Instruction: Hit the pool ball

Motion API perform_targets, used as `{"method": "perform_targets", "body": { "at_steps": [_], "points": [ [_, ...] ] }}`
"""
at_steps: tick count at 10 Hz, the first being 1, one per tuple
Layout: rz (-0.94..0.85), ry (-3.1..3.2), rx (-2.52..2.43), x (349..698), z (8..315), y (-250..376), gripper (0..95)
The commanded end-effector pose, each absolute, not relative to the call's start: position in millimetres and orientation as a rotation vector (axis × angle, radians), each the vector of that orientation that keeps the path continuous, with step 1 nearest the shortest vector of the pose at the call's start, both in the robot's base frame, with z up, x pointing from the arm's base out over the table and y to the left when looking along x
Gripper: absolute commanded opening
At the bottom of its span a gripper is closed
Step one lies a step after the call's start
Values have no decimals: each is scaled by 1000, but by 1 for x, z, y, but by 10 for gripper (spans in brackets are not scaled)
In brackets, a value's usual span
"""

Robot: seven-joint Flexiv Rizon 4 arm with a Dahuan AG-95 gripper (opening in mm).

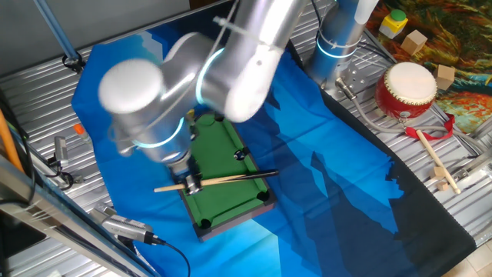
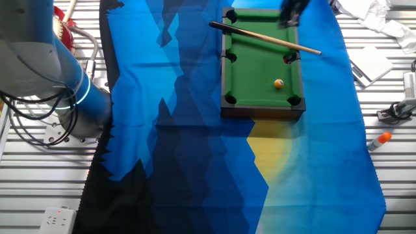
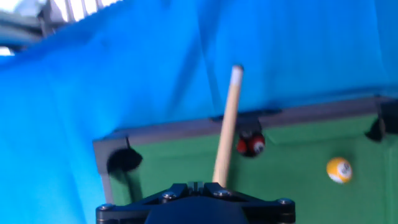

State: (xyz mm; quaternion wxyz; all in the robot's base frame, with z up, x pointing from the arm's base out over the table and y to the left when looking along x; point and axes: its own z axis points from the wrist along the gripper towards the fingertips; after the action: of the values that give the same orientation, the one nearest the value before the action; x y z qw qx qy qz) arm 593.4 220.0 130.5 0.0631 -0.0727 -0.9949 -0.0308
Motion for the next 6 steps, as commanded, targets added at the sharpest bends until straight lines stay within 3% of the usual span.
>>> {"method": "perform_targets", "body": {
  "at_steps": [1,6],
  "points": [
    [-90,-3005,-232,610,131,222,0],
    [-69,-3015,-212,646,111,212,0]
  ]
}}
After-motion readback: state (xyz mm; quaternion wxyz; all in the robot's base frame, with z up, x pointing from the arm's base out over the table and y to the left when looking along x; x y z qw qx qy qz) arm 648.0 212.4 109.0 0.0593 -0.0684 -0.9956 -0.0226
